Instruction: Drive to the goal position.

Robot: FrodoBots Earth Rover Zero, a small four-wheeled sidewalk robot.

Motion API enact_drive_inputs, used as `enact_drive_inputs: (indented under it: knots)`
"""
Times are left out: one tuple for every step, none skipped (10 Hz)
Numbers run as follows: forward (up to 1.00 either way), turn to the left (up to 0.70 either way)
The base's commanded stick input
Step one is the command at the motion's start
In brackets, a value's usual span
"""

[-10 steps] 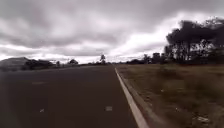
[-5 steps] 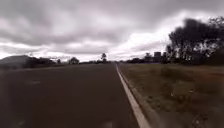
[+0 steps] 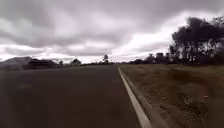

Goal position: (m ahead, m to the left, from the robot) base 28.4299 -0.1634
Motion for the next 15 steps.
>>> enact_drive_inputs:
  knots:
    - [0.85,-0.27]
    - [0.85,-0.11]
    - [0.85,-0.19]
    - [0.85,-0.30]
    - [0.85,-0.14]
    - [0.85,-0.04]
    - [0.85,-0.20]
    - [0.85,0.00]
    - [0.85,-0.11]
    - [0.85,-0.30]
    - [0.85,-0.23]
    - [0.85,-0.07]
    - [0.85,-0.22]
    - [0.85,-0.01]
    - [0.85,-0.06]
